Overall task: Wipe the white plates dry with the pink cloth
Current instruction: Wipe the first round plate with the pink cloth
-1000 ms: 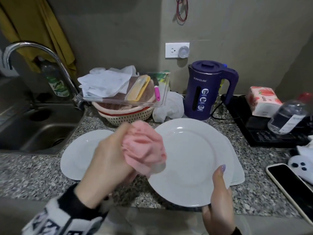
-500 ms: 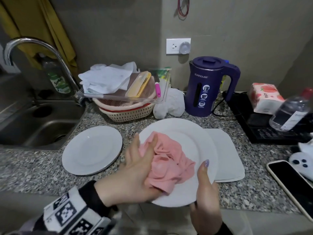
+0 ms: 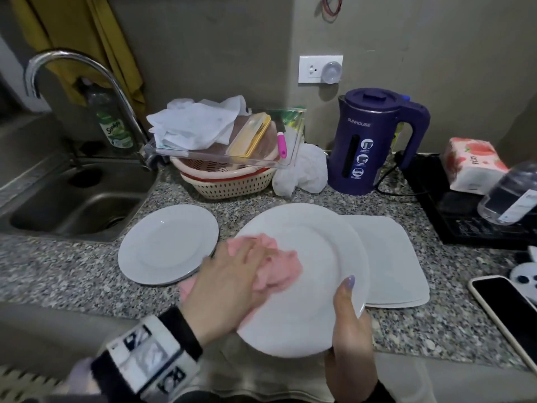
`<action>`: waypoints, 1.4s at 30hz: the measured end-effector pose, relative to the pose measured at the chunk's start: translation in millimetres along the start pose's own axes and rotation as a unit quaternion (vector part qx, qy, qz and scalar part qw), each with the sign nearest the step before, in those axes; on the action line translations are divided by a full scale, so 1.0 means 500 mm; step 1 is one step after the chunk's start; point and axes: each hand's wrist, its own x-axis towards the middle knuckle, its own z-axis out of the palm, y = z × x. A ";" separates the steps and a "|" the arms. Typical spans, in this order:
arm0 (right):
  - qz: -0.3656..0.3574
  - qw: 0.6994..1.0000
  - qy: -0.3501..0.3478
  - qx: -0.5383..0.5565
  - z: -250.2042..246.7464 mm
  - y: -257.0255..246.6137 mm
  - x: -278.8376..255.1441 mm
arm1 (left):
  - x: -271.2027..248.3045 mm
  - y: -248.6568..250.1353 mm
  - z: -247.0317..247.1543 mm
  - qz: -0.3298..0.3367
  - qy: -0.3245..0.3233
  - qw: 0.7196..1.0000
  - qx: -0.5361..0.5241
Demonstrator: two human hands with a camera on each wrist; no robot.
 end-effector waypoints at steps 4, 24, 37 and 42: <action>-0.033 0.997 -0.056 -0.035 0.009 -0.002 -0.001 | 0.021 -0.001 0.003 -0.041 0.058 0.993 -0.093; -0.094 0.995 -0.012 -0.004 -0.010 -0.036 -0.006 | 0.047 -0.019 -0.091 0.020 0.086 0.996 0.025; -0.048 0.996 -0.067 -0.039 -0.006 -0.028 -0.011 | 0.030 0.086 -0.056 -0.022 -0.036 0.982 -0.185; -0.023 0.994 -0.089 -0.064 -0.015 -0.018 0.000 | 0.023 0.118 -0.067 0.013 -0.224 0.948 -0.225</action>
